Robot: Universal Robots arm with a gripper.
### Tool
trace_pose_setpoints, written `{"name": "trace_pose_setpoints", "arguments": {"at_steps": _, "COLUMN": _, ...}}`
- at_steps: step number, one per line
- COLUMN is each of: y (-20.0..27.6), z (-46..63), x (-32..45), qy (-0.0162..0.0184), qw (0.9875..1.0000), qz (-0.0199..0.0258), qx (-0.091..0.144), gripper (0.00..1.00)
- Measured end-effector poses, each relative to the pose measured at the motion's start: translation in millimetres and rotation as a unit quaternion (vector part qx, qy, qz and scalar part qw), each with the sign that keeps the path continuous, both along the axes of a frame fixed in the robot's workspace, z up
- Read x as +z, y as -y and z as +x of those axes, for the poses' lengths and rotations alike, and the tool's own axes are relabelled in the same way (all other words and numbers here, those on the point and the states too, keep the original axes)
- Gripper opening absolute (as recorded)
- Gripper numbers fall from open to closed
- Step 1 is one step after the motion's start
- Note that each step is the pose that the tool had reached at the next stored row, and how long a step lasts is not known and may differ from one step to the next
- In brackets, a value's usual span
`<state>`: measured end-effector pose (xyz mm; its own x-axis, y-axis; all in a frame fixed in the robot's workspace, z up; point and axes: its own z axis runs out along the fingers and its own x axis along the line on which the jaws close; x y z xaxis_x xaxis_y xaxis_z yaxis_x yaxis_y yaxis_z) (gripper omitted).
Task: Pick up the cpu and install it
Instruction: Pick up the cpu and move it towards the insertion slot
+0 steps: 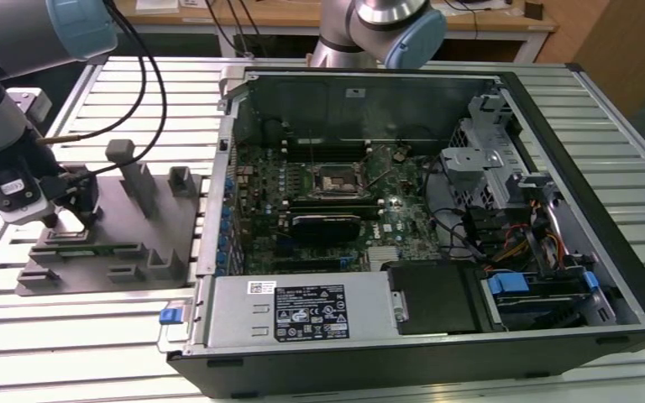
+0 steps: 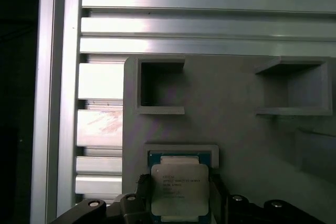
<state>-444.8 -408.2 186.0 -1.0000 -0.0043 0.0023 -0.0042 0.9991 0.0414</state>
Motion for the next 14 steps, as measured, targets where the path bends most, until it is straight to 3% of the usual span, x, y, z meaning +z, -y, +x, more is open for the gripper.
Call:
{"name": "trace_pose_setpoints", "arguments": {"at_steps": 4, "y": 0.0, "z": 0.0, "x": -0.3, "qy": 0.0002, "qw": 1.0, "qz": 0.0, "qx": 0.0, "gripper": 0.54}}
{"name": "trace_pose_setpoints", "arguments": {"at_steps": 5, "y": 0.0, "z": 0.1, "x": -0.3, "qy": 0.0005, "qw": 1.0, "qz": 0.0001, "qx": 0.0, "gripper": 0.6}}
{"name": "trace_pose_setpoints", "arguments": {"at_steps": 6, "y": 0.1, "z": -0.1, "x": -0.3, "qy": 0.001, "qw": 1.0, "qz": 0.0, "qx": 0.0, "gripper": 0.6}}
{"name": "trace_pose_setpoints", "arguments": {"at_steps": 10, "y": 0.0, "z": -2.6, "x": -0.2, "qy": 0.0074, "qw": 1.0, "qz": -0.0001, "qx": 0.0, "gripper": 0.6}}
{"name": "trace_pose_setpoints", "arguments": {"at_steps": 14, "y": 0.0, "z": -3.2, "x": 0.3, "qy": 0.0083, "qw": 1.0, "qz": -0.0001, "qx": 0.0, "gripper": 0.6}}
